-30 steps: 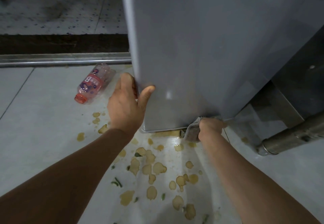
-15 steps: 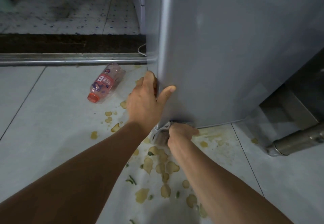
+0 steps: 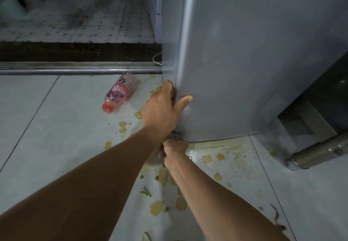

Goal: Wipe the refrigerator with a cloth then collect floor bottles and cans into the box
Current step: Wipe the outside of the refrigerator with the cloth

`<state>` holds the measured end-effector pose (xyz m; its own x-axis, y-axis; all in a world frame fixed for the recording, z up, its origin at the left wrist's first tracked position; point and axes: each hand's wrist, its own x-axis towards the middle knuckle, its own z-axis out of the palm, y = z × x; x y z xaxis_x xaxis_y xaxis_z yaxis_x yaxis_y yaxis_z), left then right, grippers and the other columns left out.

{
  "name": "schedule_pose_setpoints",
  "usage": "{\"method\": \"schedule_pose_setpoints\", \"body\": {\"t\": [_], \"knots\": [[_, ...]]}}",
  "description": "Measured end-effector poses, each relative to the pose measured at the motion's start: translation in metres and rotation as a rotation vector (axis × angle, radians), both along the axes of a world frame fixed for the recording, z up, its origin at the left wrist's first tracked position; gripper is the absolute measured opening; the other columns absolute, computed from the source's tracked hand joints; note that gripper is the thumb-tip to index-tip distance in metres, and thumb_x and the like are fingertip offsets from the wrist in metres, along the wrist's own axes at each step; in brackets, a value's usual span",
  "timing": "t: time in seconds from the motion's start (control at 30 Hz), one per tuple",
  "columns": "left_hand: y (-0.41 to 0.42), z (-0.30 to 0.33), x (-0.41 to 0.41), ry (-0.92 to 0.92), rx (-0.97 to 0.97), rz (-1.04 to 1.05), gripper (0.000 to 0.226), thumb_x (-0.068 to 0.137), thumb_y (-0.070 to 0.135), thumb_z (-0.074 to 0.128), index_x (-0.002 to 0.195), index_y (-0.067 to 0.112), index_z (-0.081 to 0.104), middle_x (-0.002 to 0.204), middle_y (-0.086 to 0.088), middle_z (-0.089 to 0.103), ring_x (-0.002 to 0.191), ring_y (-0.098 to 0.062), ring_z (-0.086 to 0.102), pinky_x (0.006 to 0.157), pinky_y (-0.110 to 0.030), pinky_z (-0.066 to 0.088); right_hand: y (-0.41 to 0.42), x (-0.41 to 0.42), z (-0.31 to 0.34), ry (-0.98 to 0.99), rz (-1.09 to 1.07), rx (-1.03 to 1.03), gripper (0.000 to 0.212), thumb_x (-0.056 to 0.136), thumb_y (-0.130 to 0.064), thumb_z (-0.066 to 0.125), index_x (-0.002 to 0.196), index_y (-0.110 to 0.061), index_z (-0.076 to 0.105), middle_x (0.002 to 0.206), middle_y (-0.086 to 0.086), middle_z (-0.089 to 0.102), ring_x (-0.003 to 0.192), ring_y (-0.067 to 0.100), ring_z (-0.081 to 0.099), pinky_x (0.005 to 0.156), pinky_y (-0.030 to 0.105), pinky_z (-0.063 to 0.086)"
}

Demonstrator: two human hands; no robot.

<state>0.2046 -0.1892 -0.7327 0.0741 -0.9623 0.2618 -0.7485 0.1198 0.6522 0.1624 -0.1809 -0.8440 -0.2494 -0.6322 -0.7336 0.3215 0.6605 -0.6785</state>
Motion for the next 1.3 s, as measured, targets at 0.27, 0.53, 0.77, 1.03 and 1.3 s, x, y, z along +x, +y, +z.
{"method": "schedule_pose_setpoints", "body": {"t": [0.27,0.53,0.77,1.03,1.3], "knots": [[0.025,0.003,0.000,0.064,0.183,0.084,0.028,0.086,0.026,0.062,0.113,0.020,0.053,0.114,0.001,0.062,0.098,-0.021,0.062,0.086,-0.043,0.052,0.036,-0.074,0.015,0.228,0.016,-0.092,0.035,0.084,0.005,0.050,0.116,-0.007,0.060,0.107,0.012,0.064,0.088,0.025,0.058,0.080,0.033,0.048],[0.065,0.019,-0.032,-0.025,0.133,0.072,0.026,0.084,0.017,0.062,0.106,0.021,0.050,0.109,-0.001,0.057,0.092,-0.020,0.059,0.078,-0.039,0.052,0.045,-0.163,0.057,0.192,0.027,-0.139,0.063,0.075,0.014,0.043,0.133,-0.010,0.047,0.125,0.020,0.055,0.106,0.032,0.053,0.089,0.041,0.044],[0.061,0.039,-0.100,-0.183,0.053,-0.164,0.030,0.087,0.019,0.057,0.116,0.022,0.047,0.122,0.004,0.051,0.101,-0.018,0.058,0.079,-0.035,0.049,0.037,-0.247,0.058,0.392,-0.100,-0.212,0.058,0.084,0.008,0.054,0.136,-0.015,0.043,0.130,0.015,0.053,0.114,0.034,0.055,0.094,0.042,0.049],[0.038,0.040,-0.158,-0.510,-0.222,-0.359,0.037,0.077,0.012,0.066,0.111,0.018,0.056,0.120,0.001,0.055,0.109,-0.021,0.051,0.091,-0.031,0.036,-0.005,-0.310,0.027,0.289,-0.240,-0.216,0.055,0.090,-0.002,0.053,0.141,-0.018,0.039,0.137,0.012,0.050,0.121,0.034,0.051,0.102,0.046,0.045],[0.014,0.036,-0.178,-0.882,-0.422,-0.477,0.039,0.064,0.008,0.068,0.101,0.020,0.063,0.129,-0.001,0.057,0.124,-0.025,0.050,0.107,-0.049,0.030,-0.043,-0.325,-0.012,0.270,-0.080,-0.246,0.051,0.091,-0.006,0.053,0.135,-0.029,0.042,0.133,0.007,0.045,0.103,0.023,0.050,0.086,0.034,0.045]]}}
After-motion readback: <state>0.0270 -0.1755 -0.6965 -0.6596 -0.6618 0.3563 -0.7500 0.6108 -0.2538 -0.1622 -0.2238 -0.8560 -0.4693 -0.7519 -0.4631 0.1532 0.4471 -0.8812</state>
